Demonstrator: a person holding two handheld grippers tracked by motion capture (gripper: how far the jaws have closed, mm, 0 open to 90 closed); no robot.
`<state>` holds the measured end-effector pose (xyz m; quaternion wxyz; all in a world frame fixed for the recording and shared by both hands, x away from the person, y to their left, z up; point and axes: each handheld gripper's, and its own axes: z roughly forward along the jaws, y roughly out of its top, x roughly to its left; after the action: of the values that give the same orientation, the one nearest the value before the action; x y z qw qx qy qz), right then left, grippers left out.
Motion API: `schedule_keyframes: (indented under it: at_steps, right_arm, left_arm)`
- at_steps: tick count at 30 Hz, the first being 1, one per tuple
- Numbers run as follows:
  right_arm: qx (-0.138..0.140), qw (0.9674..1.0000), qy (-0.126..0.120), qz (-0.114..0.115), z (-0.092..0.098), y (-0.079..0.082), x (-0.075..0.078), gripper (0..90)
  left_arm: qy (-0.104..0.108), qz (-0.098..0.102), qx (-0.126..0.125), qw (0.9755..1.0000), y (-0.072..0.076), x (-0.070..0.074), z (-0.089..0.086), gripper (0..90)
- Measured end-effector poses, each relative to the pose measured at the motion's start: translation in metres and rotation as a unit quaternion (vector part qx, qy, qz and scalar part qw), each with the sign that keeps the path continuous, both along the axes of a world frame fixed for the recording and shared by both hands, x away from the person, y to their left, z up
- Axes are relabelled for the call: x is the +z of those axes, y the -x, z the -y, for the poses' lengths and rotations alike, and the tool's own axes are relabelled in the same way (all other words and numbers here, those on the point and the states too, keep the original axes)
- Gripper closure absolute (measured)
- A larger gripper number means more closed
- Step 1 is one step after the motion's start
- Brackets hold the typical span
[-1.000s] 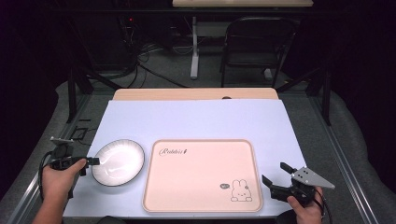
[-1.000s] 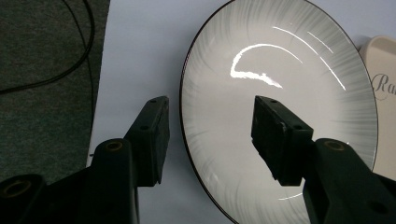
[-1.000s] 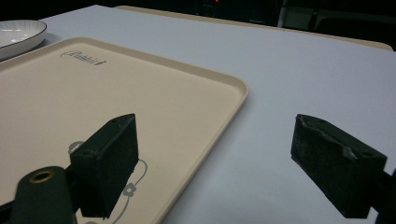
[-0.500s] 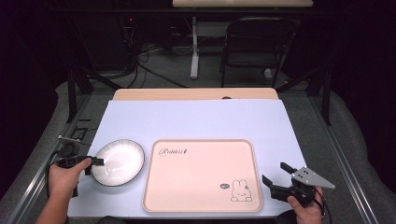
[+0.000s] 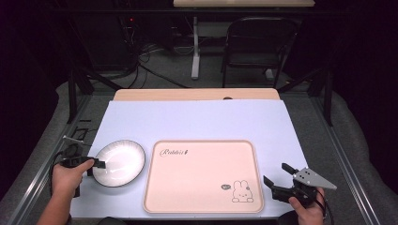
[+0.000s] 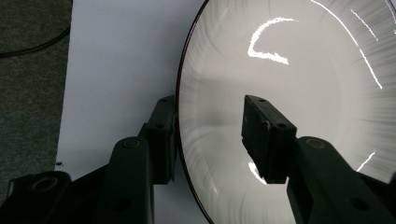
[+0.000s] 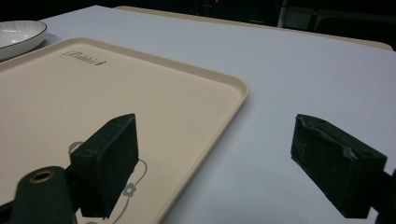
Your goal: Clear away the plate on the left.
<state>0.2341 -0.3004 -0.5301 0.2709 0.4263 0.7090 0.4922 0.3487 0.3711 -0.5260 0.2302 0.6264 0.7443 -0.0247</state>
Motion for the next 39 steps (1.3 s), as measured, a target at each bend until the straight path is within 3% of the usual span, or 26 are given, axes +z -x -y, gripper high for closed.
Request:
schedule_keyframes:
  at_steps: [11,18,26,36,39]
  right_arm:
    - [0.002,1.0000,0.002,0.001,0.000,0.000,0.000,14.2]
    - [0.002,1.0000,0.002,0.001,0.000,0.000,0.000,14.3]
    - [0.003,1.0000,0.004,0.002,-0.001,0.000,0.000,14.3]
    - [0.003,1.0000,0.003,0.002,-0.001,0.000,0.000,14.3]
    - [0.003,1.0000,0.002,0.001,-0.001,0.000,0.000,14.3]
  left_arm:
    - [0.019,-0.013,0.011,0.9997,-0.003,-0.006,-0.002,59.9]
    - [0.015,-0.029,0.010,0.9994,-0.006,-0.006,-0.006,67.1]
    - [0.023,-0.029,0.010,0.9993,-0.007,-0.007,-0.008,69.9]
    - [0.065,-0.026,0.024,0.9972,-0.005,-0.010,-0.017,74.3]
    - [0.068,-0.025,0.025,0.9970,-0.005,-0.011,-0.018,74.9]
